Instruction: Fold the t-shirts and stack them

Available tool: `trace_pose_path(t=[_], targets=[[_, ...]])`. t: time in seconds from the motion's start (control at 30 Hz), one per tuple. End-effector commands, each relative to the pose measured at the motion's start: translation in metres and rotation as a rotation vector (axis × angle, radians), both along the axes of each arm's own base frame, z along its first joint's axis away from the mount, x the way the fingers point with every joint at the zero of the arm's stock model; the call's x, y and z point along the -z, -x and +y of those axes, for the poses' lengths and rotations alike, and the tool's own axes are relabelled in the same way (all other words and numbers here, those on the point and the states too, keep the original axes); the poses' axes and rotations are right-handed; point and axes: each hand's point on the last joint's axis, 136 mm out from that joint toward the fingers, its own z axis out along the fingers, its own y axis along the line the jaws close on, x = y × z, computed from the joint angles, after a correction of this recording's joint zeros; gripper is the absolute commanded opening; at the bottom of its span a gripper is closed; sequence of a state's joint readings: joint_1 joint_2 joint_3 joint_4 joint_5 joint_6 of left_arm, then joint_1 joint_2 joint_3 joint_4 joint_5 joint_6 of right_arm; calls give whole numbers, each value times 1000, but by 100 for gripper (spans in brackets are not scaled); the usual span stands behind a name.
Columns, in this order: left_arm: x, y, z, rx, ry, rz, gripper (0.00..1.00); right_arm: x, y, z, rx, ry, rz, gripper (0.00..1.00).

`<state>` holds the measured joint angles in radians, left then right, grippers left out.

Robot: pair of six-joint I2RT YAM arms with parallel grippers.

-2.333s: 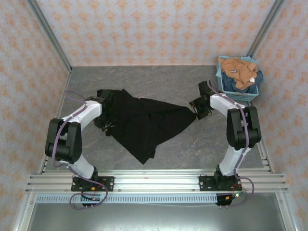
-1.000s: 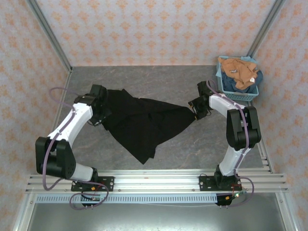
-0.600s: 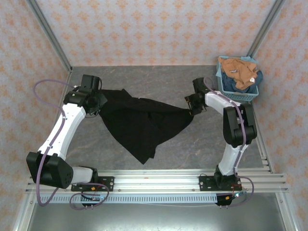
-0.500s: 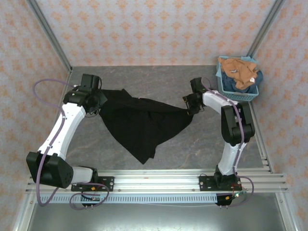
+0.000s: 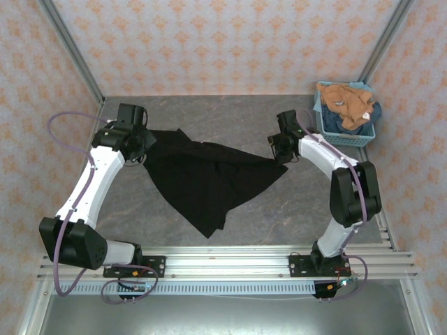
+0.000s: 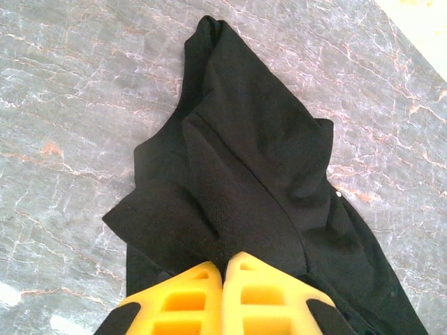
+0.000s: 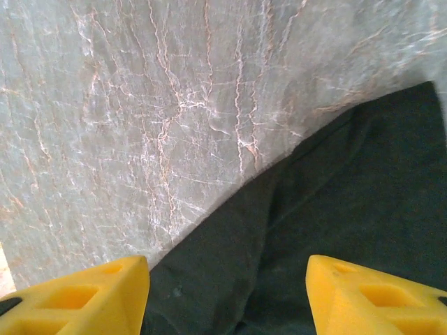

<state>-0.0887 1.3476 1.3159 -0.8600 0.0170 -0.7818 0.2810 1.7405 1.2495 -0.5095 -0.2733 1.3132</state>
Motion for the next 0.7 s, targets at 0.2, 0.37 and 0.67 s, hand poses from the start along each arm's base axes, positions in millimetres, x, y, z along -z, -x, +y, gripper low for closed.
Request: trace_pose_path(t=[0.2, 0.37, 0.67], targets=[[-19, -12, 7, -18, 3, -50, 0, 50, 4, 3, 68, 4, 136, 61], [-25, -13, 8, -25, 6, -65, 0, 72, 6, -6, 121, 4, 163, 60], [-48, -19, 16, -73, 33, -143, 0, 70, -15, -12, 91, -16, 129, 0]])
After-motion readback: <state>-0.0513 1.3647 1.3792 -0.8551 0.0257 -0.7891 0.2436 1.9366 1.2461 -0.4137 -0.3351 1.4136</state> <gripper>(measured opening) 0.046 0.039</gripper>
